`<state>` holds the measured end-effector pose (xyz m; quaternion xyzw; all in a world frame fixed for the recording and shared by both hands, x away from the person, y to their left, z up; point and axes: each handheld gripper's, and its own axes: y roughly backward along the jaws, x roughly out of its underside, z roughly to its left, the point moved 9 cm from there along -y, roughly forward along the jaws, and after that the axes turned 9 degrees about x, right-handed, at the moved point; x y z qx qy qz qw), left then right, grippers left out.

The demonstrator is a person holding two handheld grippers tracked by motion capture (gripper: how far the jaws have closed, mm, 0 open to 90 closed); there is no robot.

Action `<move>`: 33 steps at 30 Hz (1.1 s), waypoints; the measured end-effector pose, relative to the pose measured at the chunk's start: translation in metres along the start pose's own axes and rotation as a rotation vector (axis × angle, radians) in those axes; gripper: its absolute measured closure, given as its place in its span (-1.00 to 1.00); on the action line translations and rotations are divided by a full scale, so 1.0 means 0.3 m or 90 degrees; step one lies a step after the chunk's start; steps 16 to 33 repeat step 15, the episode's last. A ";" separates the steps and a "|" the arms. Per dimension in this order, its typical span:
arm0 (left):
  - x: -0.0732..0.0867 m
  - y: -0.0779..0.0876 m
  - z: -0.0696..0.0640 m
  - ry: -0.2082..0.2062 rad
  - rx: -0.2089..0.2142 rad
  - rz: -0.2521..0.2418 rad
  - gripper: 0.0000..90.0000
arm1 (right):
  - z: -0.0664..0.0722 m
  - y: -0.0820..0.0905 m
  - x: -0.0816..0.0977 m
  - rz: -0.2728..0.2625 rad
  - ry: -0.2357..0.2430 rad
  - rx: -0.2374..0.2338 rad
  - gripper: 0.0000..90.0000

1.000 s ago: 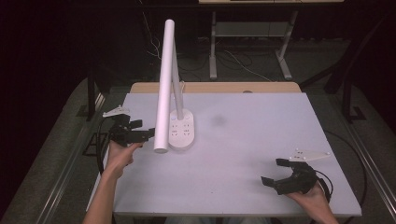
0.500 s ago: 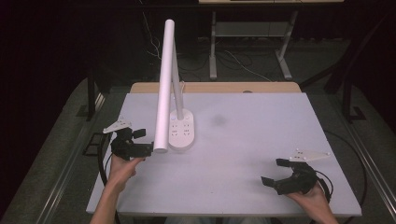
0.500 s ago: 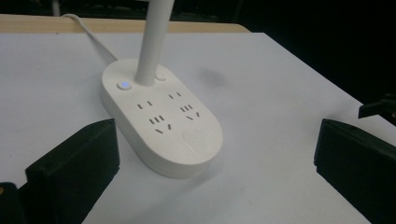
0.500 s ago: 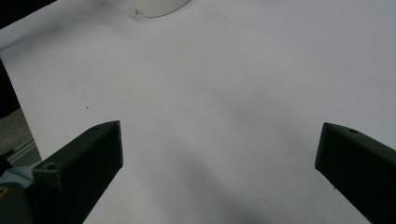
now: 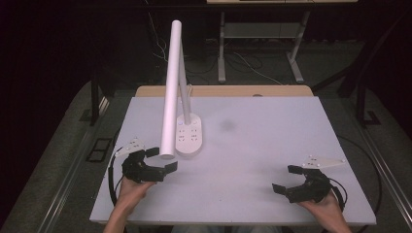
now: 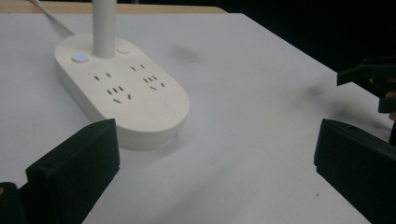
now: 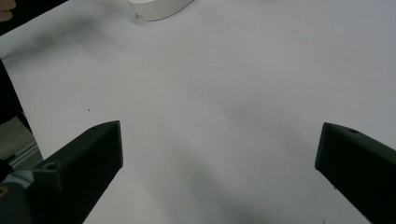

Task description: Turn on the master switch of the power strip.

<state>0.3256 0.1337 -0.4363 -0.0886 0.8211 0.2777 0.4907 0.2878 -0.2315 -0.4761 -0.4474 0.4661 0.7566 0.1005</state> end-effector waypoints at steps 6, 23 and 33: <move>0.048 -0.022 -0.028 0.003 0.016 0.009 -1.00 | 0.004 0.001 0.001 -0.001 -0.002 -0.002 -0.99; 0.106 -0.061 -0.036 -0.007 0.027 0.052 -1.00 | 0.005 0.002 0.003 0.001 -0.002 -0.001 -0.99; 0.106 -0.061 -0.036 -0.007 0.027 0.052 -1.00 | 0.005 0.002 0.003 0.001 -0.002 -0.001 -0.99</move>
